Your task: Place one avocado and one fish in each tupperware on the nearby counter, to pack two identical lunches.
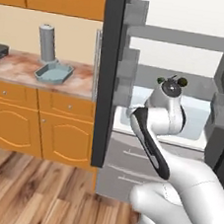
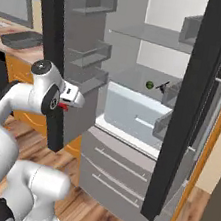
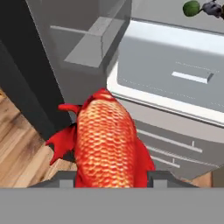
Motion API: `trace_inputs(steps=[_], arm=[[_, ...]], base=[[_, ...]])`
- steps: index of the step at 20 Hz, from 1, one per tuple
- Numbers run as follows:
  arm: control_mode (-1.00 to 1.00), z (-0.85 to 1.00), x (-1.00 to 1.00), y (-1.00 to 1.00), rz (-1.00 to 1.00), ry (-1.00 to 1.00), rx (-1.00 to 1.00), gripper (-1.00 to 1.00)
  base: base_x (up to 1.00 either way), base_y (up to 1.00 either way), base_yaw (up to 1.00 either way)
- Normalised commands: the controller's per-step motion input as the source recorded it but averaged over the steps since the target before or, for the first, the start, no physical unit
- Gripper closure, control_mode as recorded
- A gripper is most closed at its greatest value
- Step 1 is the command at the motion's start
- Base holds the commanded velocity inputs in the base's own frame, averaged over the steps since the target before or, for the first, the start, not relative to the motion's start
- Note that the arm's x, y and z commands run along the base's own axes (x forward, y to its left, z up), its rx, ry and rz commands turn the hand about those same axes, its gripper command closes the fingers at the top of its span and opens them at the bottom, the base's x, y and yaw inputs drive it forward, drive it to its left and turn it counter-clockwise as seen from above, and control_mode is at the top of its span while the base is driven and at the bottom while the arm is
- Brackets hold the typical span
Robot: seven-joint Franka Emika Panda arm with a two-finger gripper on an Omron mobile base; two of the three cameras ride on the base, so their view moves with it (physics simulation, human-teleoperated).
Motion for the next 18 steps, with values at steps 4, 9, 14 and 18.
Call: trace_inputs(steps=[4, 9, 14, 18], arm=[[1.0, 0.0, 0.0, 0.0, 0.0, 0.0, 0.0, 1.0], [1.0, 0.0, 0.0, 0.0, 0.0, 0.0, 0.0, 1.0], [1.0, 0.0, 0.0, 0.0, 0.0, 0.0, 0.0, 1.0], [1.0, 0.0, 0.0, 0.0, 0.0, 0.0, 0.0, 1.0]], base=[[-0.42, 0.0, 0.84], [0.18, 0.71, 0.64], [1.0, 0.94, -0.24], [1.0, 0.73, -0.6]])
